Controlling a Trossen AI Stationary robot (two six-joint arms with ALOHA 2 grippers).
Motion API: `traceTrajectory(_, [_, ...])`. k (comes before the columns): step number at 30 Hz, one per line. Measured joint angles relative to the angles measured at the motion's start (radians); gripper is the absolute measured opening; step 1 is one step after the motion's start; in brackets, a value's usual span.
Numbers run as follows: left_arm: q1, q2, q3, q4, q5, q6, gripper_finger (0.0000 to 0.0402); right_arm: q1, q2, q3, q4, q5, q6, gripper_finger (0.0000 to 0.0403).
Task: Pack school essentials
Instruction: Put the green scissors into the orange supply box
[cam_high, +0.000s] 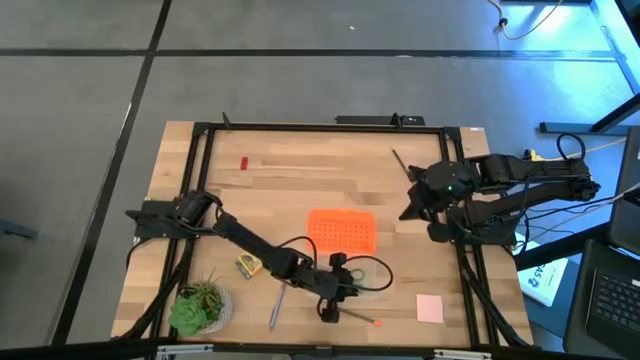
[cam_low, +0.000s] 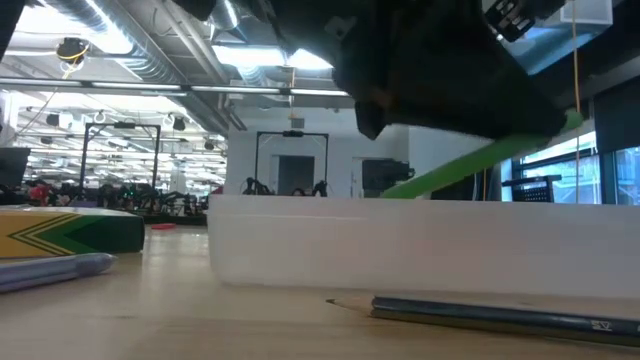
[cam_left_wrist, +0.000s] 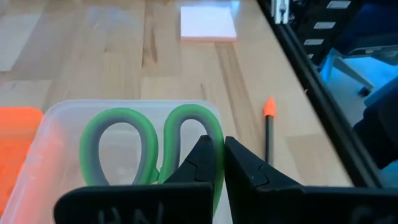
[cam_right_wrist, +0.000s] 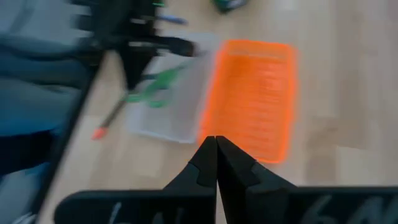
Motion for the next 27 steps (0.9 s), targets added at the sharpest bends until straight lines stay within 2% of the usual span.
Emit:
traceTrajectory(5, [0.006,0.006,0.001,-0.005,0.000,0.000,0.0004,0.000,0.000,0.000,0.001,-0.197,-0.018,0.0006])
traceTrajectory(7, [0.008,0.006,0.001,-0.009,-0.001,0.000,0.0004,0.000,0.000,0.000,0.001,-0.228,-0.018,0.0004])
traceTrajectory(27, [0.044,0.038,0.000,-0.020,0.007,-0.026,0.0009,0.000,0.000,0.000,0.001,-0.219,-0.021,0.0007])
